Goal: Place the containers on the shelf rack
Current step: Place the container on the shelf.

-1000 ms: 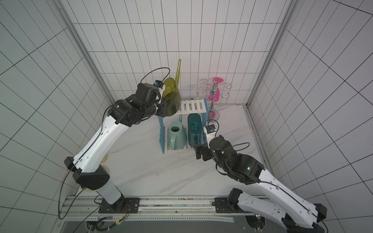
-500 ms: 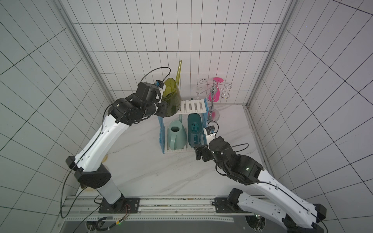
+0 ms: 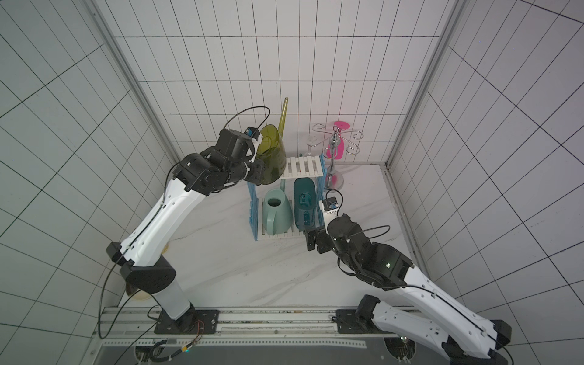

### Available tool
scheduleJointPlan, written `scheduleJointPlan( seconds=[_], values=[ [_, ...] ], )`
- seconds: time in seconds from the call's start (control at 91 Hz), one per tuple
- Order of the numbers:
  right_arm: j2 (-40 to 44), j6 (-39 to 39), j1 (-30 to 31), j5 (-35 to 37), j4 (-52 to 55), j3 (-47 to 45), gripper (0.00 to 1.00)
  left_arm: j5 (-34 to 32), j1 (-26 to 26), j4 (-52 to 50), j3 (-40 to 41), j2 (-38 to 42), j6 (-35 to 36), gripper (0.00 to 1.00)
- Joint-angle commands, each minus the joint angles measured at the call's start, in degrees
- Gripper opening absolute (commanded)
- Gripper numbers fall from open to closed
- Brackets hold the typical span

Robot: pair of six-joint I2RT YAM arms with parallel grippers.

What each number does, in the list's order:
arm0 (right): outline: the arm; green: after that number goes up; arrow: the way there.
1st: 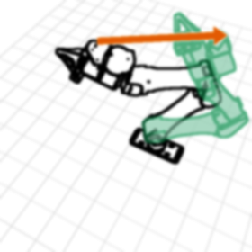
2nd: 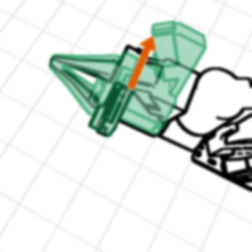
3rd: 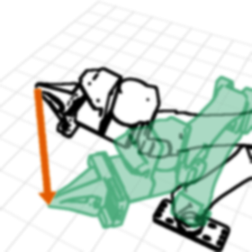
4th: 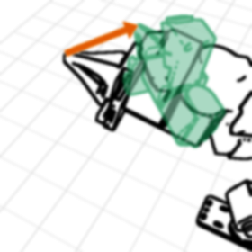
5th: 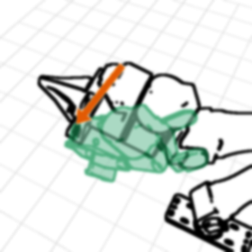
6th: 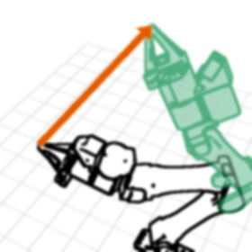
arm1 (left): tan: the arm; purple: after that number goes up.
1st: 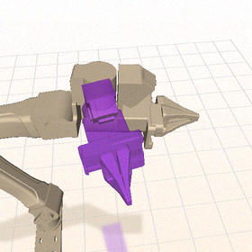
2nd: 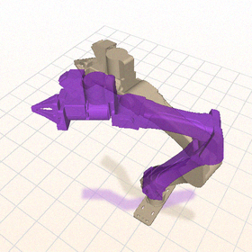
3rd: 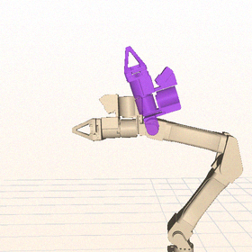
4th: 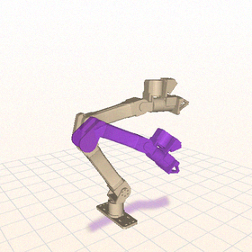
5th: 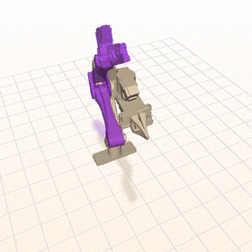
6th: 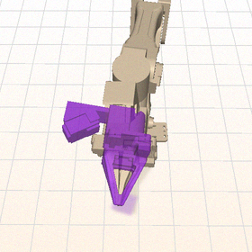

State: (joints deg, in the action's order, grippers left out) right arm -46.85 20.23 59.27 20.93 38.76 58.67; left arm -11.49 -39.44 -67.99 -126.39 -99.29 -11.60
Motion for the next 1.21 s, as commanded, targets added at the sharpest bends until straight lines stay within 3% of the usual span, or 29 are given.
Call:
scheduleJointPlan(
  seconds=[0.0, 0.308, 0.748, 1.198],
  values=[
    [0.55, 0.75, 0.41, 1.04, -0.97, -0.49, 0.99, 0.25, 0.79, 3.98, 0.08, 0.23, 0.20, 0.20],
    [0.70, 0.69, 0.41, 1.22, -0.97, -0.49, 0.99, 0.95, 1.79, 4.59, 1.14, 0.18, -0.09, 0.33],
    [0.63, 0.86, 0.41, 1.05, -0.97, -0.67, 0.99, 1.87, 1.68, 4.79, 1.72, 1.70, 0.15, 0.38],
    [0.62, 0.52, 0.41, 0.87, -0.70, -0.04, 0.99, 0.83, 1.71, 6.29, 7.93, 9.12, 0.70, 0.53]
  ],
)
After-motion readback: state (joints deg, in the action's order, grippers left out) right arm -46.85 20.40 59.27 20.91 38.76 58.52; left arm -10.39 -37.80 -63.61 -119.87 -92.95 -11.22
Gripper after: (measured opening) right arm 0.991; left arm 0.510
